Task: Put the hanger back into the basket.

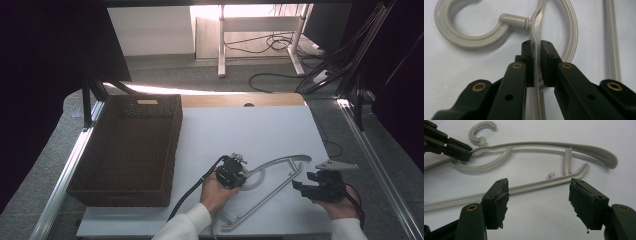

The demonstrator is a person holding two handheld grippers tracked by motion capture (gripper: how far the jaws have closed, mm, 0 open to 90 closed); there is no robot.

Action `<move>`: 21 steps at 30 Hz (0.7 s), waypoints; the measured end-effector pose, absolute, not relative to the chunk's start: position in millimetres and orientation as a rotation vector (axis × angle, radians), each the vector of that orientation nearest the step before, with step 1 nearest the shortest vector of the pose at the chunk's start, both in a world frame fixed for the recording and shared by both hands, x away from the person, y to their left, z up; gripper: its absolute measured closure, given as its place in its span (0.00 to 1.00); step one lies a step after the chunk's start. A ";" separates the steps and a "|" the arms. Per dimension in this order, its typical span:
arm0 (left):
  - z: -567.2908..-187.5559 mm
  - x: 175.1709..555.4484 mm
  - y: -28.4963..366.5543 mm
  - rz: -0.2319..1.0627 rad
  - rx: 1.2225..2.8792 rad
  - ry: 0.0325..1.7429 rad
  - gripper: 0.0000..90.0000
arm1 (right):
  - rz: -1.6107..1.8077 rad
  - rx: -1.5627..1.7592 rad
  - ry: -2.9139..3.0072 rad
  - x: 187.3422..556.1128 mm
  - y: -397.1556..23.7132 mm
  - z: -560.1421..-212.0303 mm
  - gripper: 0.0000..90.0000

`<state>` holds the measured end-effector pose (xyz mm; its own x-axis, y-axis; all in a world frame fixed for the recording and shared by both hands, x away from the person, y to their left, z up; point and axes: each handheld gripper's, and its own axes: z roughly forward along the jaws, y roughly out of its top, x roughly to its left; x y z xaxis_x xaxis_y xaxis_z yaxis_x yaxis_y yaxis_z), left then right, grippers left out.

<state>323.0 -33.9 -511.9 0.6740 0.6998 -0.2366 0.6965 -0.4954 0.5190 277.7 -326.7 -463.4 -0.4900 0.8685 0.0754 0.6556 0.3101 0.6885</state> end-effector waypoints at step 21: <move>-467.1 317.9 -5.9 0.020 2.136 1.004 0.92 | 1.040 1.431 2.186 276.3 -340.3 -458.1 0.37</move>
